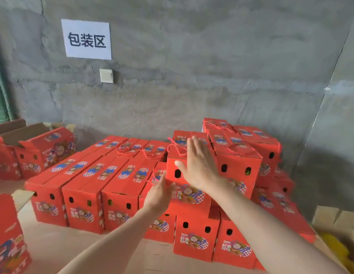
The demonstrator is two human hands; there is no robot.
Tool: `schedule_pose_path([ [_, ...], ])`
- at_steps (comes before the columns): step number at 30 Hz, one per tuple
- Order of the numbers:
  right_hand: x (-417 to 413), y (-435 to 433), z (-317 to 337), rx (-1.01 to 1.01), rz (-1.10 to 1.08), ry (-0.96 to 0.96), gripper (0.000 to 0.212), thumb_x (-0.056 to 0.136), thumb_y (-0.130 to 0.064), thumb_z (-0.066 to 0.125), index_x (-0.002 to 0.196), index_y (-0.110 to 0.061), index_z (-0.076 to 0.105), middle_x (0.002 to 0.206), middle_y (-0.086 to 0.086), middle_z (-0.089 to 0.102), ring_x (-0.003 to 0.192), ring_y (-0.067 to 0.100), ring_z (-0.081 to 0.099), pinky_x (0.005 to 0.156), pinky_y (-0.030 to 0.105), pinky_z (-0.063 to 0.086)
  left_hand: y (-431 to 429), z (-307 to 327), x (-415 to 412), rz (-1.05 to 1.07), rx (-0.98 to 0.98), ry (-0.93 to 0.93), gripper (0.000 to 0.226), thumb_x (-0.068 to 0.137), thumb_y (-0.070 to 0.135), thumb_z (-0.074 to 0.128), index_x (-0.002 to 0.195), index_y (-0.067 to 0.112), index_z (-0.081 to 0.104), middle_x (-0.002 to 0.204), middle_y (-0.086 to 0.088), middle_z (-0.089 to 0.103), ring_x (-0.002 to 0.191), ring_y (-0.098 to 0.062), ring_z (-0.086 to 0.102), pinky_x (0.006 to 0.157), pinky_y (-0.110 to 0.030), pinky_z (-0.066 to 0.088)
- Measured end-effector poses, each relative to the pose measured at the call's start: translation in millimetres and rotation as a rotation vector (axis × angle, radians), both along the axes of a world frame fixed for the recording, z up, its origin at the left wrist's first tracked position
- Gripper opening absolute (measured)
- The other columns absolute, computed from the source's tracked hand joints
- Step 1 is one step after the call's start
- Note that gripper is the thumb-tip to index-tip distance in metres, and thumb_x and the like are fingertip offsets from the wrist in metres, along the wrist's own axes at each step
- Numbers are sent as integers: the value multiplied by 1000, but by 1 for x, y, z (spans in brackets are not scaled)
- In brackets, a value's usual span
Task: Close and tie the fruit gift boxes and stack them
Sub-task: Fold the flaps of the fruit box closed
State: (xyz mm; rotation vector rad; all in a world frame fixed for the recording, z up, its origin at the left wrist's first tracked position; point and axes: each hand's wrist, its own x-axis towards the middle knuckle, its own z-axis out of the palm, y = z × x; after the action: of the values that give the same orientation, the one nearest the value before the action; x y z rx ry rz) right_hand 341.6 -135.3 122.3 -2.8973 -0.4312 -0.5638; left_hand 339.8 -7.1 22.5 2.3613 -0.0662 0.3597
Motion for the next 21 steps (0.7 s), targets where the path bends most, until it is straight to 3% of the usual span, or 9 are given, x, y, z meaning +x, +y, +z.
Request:
schedule_pose_path([
  [1,1,-1,-15,-47,61,-30,75,97,-44,45,153,-15,5,160,15,1,146,34,3,118,44,4,-1,-9,0,2,-47,-25,54,100,31,43,148,17,23,98,-1,64,84,-24,62,69,-34,46],
  [3,9,-2,-30,-168,98,-88,77,97,-41,47,152,-32,-7,160,13,-6,146,37,-3,117,48,-1,-9,-21,-2,24,-206,-138,66,97,20,51,151,17,13,125,-4,56,107,-22,58,86,-34,46],
  [5,19,0,-36,-244,100,-180,80,96,-36,51,149,-42,-9,157,17,6,140,39,17,114,50,10,-23,-28,-2,88,-308,-301,74,91,6,57,150,16,14,143,-9,37,126,-25,43,101,-34,40],
  [6,24,2,-40,-254,99,-234,82,95,-34,52,148,-45,-10,154,20,15,133,39,27,111,50,16,-29,-31,-1,126,-307,-358,75,88,0,57,150,17,17,145,-9,33,128,-24,40,100,-29,37],
  [9,44,3,-47,-221,84,-316,80,93,-33,55,147,-48,-3,144,20,29,126,37,35,106,49,21,-30,-31,15,156,-314,-328,79,86,-11,48,150,26,17,150,-4,32,123,-20,44,81,-12,32],
  [15,99,4,-45,-103,15,-312,69,92,-36,55,145,-51,14,138,10,34,126,31,33,106,47,17,-23,-8,71,165,72,-13,89,88,-3,43,148,17,-20,150,-10,32,113,-29,55,74,-29,40],
  [21,110,0,-53,-74,12,-329,70,89,-36,59,145,-49,19,139,10,35,124,30,34,105,46,10,-12,-3,70,-4,14,42,85,95,12,47,149,21,-17,130,-22,50,97,-32,57,68,-33,44],
])
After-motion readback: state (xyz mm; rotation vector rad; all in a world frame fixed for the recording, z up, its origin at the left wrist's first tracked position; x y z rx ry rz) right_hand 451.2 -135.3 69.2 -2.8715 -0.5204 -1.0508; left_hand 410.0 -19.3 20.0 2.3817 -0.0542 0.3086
